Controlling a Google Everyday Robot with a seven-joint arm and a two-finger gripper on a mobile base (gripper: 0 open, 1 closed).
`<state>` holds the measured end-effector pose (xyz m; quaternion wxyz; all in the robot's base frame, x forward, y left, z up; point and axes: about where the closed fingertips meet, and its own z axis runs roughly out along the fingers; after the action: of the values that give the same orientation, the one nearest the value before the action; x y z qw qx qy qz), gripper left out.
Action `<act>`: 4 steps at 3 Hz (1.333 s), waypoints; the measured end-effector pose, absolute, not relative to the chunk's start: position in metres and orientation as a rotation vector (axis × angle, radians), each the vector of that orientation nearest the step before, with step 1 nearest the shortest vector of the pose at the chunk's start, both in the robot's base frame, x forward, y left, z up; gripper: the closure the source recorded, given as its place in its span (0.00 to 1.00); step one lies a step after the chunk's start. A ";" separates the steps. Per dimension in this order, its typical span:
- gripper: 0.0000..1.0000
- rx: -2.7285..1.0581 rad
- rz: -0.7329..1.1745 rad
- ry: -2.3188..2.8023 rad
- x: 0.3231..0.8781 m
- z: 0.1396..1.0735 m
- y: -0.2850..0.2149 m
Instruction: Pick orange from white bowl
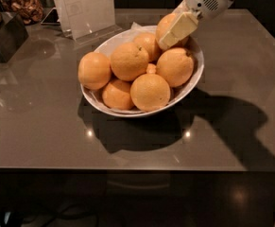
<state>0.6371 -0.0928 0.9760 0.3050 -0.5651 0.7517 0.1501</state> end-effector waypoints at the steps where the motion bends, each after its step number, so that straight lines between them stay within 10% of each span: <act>1: 0.65 -1.496 0.397 1.991 0.637 0.976 -0.093; 2: 0.89 -1.496 0.397 1.990 0.637 0.976 -0.093; 4: 1.00 -1.496 0.397 1.990 0.637 0.976 -0.093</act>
Offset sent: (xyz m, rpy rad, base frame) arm 0.0000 0.0000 0.0000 0.0000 0.0000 0.0000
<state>0.6371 -0.0927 0.9760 0.3051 -0.5652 0.7517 0.1500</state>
